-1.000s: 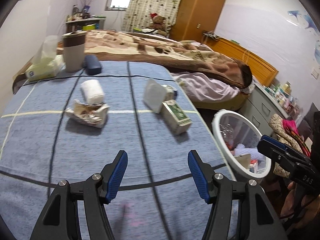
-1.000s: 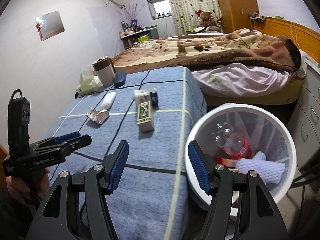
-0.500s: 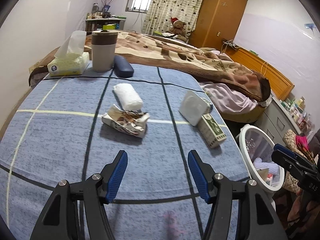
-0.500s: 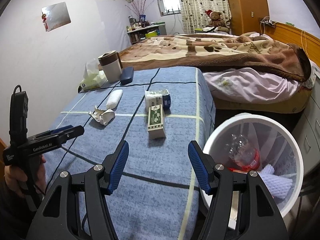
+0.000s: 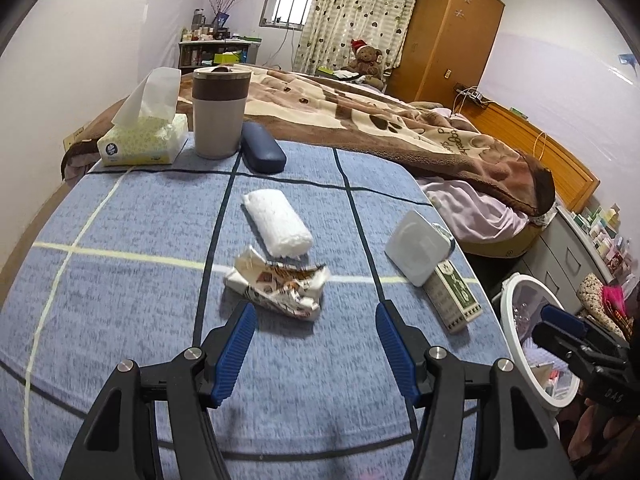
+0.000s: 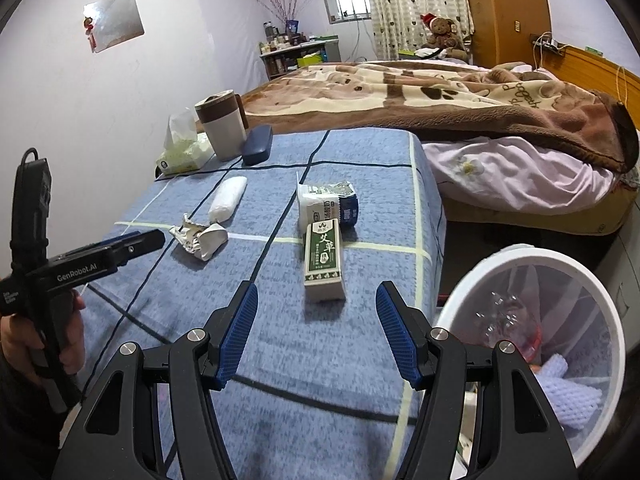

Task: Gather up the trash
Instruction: 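Grasp the white yogurt cup with the left tool while the right grasps the green box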

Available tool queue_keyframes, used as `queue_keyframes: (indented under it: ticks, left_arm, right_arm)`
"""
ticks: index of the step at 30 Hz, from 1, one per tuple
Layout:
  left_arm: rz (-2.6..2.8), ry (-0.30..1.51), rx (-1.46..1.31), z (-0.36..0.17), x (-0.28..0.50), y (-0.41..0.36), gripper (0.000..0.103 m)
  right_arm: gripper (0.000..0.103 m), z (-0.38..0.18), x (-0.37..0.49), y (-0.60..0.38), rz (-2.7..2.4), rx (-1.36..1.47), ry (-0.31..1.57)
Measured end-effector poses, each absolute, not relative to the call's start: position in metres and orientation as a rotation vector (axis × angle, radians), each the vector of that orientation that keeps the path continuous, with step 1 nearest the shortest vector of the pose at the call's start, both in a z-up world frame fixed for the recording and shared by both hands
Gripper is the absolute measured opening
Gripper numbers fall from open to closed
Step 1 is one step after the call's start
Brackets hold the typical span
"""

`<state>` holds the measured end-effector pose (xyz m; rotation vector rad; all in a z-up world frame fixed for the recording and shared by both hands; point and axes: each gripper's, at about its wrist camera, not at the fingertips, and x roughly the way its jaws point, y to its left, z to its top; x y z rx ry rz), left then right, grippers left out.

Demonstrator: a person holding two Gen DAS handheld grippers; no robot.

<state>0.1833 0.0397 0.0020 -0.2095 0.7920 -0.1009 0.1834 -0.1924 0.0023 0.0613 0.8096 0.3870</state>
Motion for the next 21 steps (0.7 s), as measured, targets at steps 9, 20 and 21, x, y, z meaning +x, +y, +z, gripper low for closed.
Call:
queue_keyframes:
  ticks: [9,20,21]
  left_arm:
    - [-0.115,0.805,-0.208,-0.004,0.207,0.042,0.062]
    - [-0.168,0.821,-0.189,-0.008,0.230,0.033,0.062]
    - [-0.174,0.822,-0.184,-0.008,0.231,0.030,0.062]
  right_arm:
    - [0.063,-0.019,0.212,-0.180,0.374,0.058,0.868]
    - [0.040,-0.040,0.235,-0.169,0.353,0.025,0.923]
    - [0.034,-0.040,0.234,-0.171,0.352,0.030,0.923]
